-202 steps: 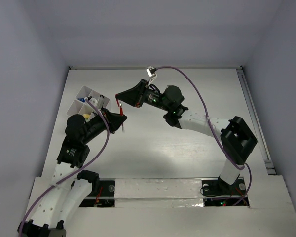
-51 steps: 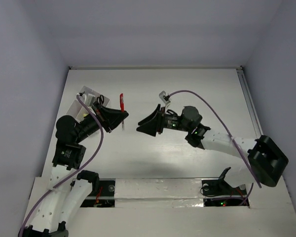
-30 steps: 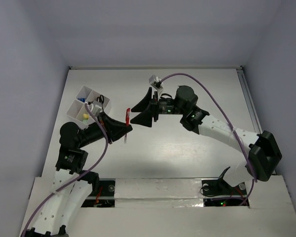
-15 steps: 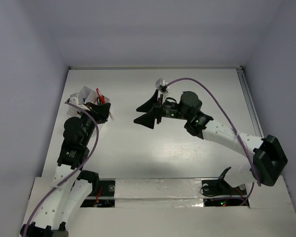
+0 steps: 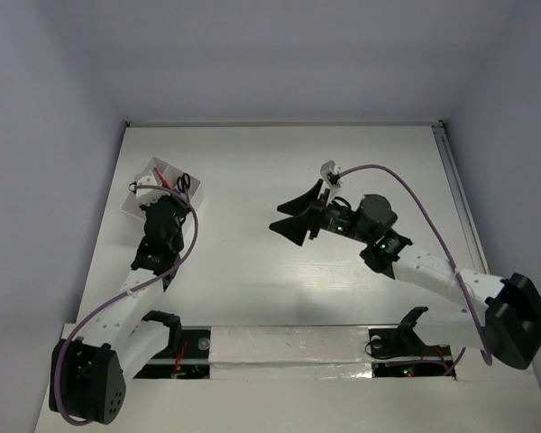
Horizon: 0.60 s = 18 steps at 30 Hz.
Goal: Sort the stationery into containers
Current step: Place the pen in the storage box.
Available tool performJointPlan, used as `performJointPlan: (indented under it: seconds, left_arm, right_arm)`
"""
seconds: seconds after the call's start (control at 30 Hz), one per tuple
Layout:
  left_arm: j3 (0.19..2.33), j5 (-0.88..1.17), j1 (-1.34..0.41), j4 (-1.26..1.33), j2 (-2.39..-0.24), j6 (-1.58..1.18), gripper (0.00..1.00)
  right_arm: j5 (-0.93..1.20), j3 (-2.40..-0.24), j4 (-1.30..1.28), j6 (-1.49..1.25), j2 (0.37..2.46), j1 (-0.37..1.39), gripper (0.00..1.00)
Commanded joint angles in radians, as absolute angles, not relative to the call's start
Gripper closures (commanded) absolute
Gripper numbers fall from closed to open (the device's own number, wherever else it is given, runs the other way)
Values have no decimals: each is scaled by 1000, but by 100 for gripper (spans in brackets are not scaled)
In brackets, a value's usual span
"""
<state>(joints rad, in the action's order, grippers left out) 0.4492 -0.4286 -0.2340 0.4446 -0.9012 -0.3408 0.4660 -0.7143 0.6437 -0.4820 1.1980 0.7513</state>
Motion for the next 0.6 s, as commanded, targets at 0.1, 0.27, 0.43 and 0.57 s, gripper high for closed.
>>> performJointPlan:
  seconds: [0.1,0.27,0.43,0.57]
  left_arm:
    - [437,-549,-233,600,-956,-189,100]
    - [443,-583,-233,612,-1018,-144,100]
    - [420,-615,-233,640,-1048,-118,100]
    - [417,-643,-233,660,-1104,-98,100]
  right_arm:
    - [453,-615,681,-468,1048,752,24]
    - [457,-589,651,-448,939,752,24]
    - [437,-563,627,-430,861,752,24]
    - [446,-560,634,-433,848,752,25]
